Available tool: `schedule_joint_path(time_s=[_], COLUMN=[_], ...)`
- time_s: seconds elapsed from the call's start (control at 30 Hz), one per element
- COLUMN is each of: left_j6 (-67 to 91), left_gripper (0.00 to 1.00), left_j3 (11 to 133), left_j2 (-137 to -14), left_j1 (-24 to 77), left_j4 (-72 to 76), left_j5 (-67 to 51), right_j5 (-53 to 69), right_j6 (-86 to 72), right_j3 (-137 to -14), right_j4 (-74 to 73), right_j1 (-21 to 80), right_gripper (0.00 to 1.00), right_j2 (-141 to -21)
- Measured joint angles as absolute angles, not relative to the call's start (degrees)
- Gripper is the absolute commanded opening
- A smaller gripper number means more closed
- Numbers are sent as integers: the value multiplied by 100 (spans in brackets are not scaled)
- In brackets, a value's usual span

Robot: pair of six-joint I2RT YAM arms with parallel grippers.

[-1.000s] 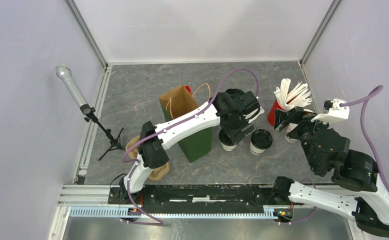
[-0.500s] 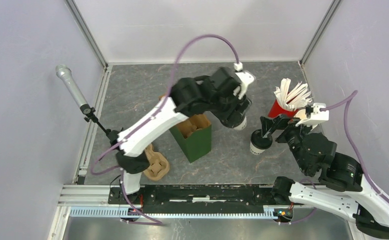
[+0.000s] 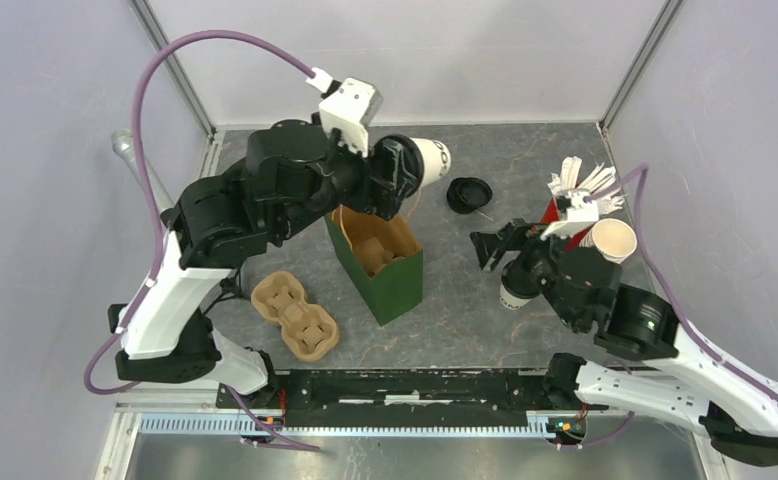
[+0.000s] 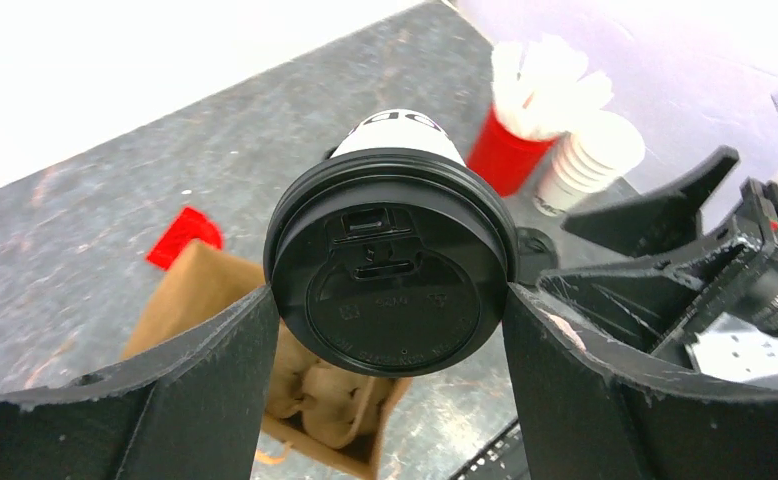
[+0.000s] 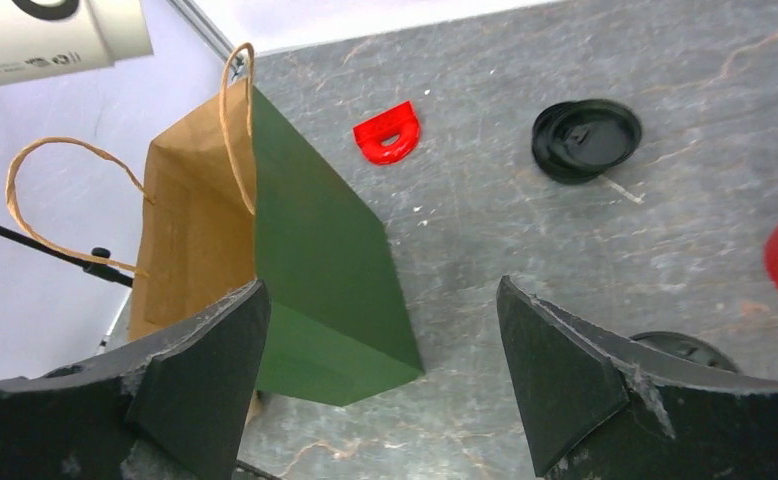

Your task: Pack the takeout coffee

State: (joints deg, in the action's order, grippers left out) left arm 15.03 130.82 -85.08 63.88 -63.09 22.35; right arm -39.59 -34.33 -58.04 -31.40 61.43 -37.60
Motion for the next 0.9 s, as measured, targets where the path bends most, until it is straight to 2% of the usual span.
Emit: schedule_joint_path(time_s=[0.1,0.2,0.33,0.63,0.9], left_j6=[1494,1485,1485,1496,1557], left_gripper=[64,64,63,61,58], left_j3=[12827,12569,12073,11015,10787], left_j2=[-8263,-8108,-7953,-7671,-7358], left_j1=[6377,6281,5894,4925,4772], left_j4=[-6278,-6285,-6305,-6381,-6632], left_j5=[2770,3151,3264,2679,2276], right_j5=[-3802,-3581,-3323,-2504,-2156], right_j6=[-4058,-4694,-5612,-7190,-7887], right_j3=[-6189,-6897,-7800,-8014,-7975], right_j4=[-3365,-3767,-4143,-4261,-4252], right_j1=[6139,6139,6139,6141,6158], right_gripper=[86,88,84,83,81], right_j2=[-4418,-5190,-6086,-6858,-7022])
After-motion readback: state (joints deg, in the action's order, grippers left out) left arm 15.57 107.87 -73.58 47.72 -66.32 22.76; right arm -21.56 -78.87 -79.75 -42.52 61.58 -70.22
